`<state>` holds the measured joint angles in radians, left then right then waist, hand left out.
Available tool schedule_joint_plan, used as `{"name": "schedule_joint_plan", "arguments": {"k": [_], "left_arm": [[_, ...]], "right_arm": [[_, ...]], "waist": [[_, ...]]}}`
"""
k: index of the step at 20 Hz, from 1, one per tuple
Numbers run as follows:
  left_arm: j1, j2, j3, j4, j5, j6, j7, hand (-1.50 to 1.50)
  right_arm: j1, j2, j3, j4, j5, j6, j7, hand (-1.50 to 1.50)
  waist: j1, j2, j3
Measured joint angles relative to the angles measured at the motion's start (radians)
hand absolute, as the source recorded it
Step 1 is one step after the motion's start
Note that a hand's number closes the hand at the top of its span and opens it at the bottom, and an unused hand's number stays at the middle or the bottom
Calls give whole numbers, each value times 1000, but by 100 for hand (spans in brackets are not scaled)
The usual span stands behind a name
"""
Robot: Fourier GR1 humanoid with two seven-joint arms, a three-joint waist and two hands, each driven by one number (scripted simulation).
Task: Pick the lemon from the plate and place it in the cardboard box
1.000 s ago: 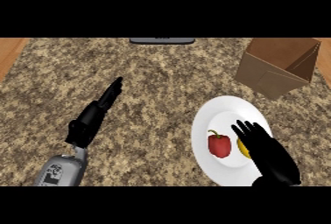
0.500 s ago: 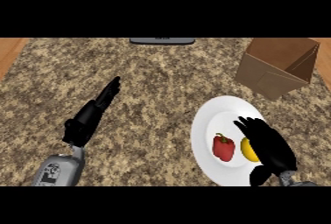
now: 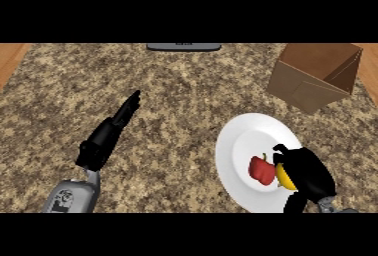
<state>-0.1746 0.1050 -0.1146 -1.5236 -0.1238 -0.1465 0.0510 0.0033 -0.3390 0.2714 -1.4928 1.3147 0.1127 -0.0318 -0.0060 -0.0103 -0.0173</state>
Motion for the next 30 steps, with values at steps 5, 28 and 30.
{"name": "schedule_joint_plan", "arguments": {"k": [5, 28, 30], "left_arm": [[-24, -6, 1, -2, 1, -3, 21, 0], [-31, -11, 22, -3, 0, -14, 37, 0], [-46, -8, 30, 4, 2, -19, 40, 0]], "right_arm": [[-82, 139, -67, 20, -6, 65, 188, 150], [-595, 337, 67, -264, 43, 171, 976, 150], [-605, 336, 80, -311, 50, 178, 1000, 150]], "waist": [[7, 5, 2], [8, 8, 17], [6, 7, 17]]}}
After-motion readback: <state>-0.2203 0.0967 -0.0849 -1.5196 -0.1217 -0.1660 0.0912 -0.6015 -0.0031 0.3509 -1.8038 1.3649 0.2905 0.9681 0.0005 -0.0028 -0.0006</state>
